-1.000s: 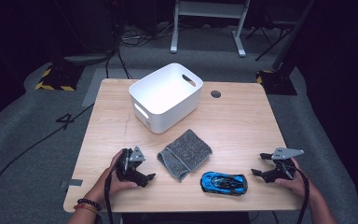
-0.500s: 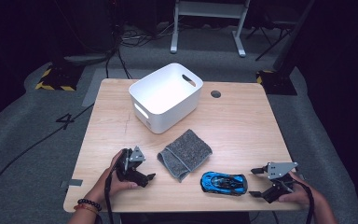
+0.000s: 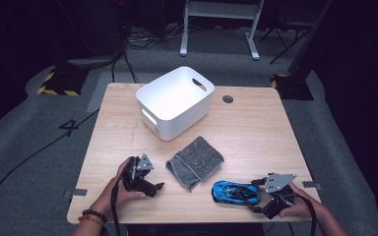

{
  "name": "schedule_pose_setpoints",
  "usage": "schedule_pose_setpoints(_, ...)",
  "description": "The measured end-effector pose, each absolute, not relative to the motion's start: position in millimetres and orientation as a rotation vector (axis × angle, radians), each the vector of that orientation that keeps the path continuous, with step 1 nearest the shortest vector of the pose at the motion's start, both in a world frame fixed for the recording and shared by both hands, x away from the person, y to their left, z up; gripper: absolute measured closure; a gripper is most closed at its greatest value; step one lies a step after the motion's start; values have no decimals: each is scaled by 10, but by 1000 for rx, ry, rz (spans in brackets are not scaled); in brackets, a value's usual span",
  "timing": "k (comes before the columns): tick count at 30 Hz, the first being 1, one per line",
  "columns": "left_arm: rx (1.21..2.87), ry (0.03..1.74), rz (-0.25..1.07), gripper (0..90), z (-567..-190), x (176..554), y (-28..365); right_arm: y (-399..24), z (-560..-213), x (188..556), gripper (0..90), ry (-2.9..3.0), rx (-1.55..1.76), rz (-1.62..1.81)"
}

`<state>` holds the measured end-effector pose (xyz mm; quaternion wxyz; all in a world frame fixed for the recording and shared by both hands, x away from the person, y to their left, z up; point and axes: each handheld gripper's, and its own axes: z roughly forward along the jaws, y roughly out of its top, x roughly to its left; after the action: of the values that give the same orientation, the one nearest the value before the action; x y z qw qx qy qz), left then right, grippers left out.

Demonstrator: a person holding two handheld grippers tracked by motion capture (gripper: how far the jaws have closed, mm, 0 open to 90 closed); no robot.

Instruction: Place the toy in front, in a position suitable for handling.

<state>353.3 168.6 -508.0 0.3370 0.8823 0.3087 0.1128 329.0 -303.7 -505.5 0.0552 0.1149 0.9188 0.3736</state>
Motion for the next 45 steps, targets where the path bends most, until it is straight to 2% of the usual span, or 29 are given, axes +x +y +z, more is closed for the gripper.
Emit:
schedule_pose_setpoints(5,2299,806,295,2,-5080,3533,1685,-2979,-5040,3333,101,2791,369,1109)
schedule_pose_setpoints(6,2299,806,295,2,-5080,3533,1685,-2983,-5038,3330,148,2793,366,1118)
schedule_pose_setpoints(7,2299,806,295,2,-5080,3533,1684,-2983,-5038,3330,148,2793,366,1118)
schedule_pose_setpoints(8,2299,806,295,2,-5080,3533,1684,-2992,-5030,3325,203,2794,346,1134)
schedule_pose_setpoints(22,2298,812,295,2,-5079,3539,1674,-2973,-4992,3523,214,2837,294,1107)
schedule_pose_setpoints(37,2307,782,286,2,-5078,3615,1598,-3078,-4950,4042,208,2838,413,1050)
schedule_pose_setpoints(43,2323,786,282,5,-5061,3634,1520,-3034,-4934,4114,200,2846,430,1011)
schedule_pose_setpoints(45,2327,781,273,61,-5048,3631,1509,-3026,-4942,4104,199,2833,446,1017)
